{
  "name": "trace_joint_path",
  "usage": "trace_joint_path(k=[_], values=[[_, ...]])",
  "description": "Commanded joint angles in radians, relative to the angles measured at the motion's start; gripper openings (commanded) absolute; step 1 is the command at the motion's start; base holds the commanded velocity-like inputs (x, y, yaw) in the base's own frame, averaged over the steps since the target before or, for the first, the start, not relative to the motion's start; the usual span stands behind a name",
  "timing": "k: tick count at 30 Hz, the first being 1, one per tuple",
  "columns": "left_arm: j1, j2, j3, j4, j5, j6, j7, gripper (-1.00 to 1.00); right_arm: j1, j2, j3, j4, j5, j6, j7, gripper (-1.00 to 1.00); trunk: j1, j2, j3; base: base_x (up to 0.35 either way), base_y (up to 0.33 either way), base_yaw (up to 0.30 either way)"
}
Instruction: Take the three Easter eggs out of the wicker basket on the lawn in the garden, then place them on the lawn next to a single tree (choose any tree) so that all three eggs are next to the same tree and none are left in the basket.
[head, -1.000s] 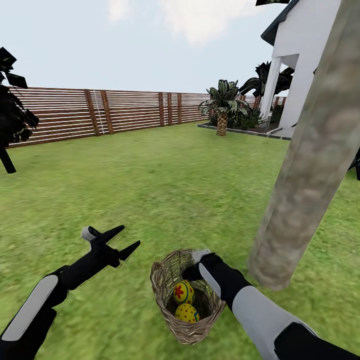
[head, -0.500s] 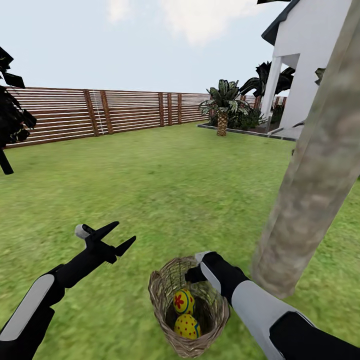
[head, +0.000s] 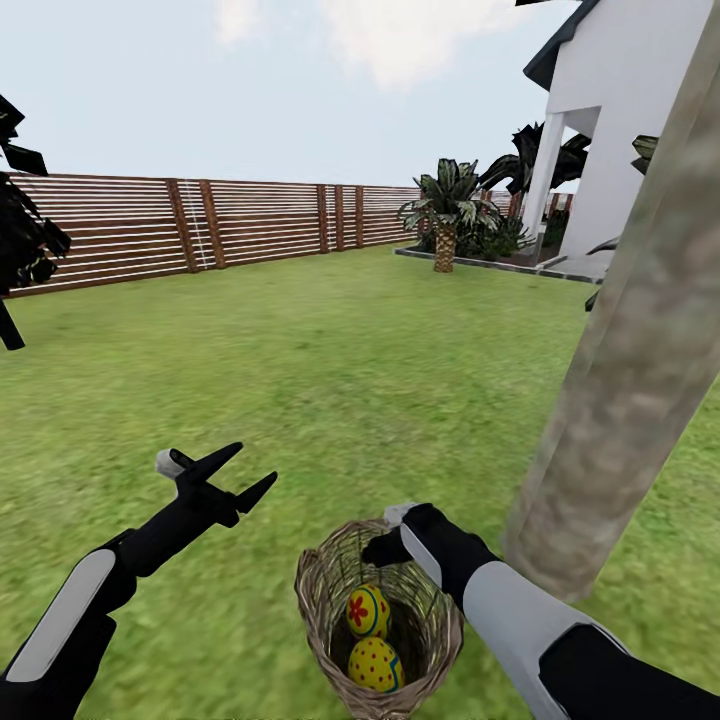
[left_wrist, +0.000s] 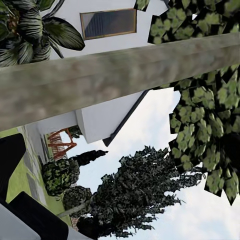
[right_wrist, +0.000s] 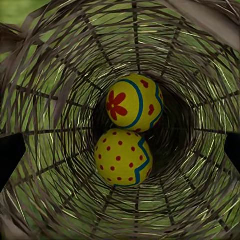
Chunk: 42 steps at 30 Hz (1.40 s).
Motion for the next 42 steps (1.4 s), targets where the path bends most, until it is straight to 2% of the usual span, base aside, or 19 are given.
trace_joint_path(k=[1, 7, 15, 18, 31, 42], values=[[-0.001, 0.0, 0.0, 0.0, -0.003, 0.004, -0.005, 1.0, -0.001, -0.001, 0.005, -0.001, -0.001, 0.004, 0.003, 1.0, 0.0, 0.0, -0.001, 0.0, 0.0, 0.0], [-0.001, -0.001, -0.001, 0.002, -0.001, 0.005, -0.005, 1.0, -0.001, -0.001, 0.005, -0.001, -0.001, 0.008, 0.004, 1.0, 0.0, 0.0, -0.001, 0.0, 0.0, 0.0], [-0.001, 0.002, 0.003, 0.0, -0.001, 0.005, -0.057, 1.0, 0.0, -0.001, 0.007, -0.001, -0.001, 0.01, 0.0, 1.0, 0.031, -0.056, -0.026, 0.0, 0.0, 0.0], [-0.001, 0.0, 0.001, 0.002, -0.002, 0.005, -0.058, 1.0, 0.0, -0.001, 0.006, 0.001, -0.001, 0.007, -0.001, 1.0, 0.042, -0.077, -0.035, 0.0, 0.0, 0.0], [-0.001, -0.039, -0.001, 0.005, -0.013, 0.003, -0.047, 1.0, 0.0, -0.001, 0.007, 0.008, -0.002, 0.005, -0.007, 1.0, 0.092, -0.168, -0.076, 0.0, 0.0, 0.0], [-0.001, -0.039, -0.001, 0.005, -0.013, 0.003, -0.049, 1.0, -0.001, -0.003, 0.006, 0.008, -0.003, 0.017, -0.006, 1.0, 0.134, -0.245, -0.111, 0.0, 0.0, 0.0]])
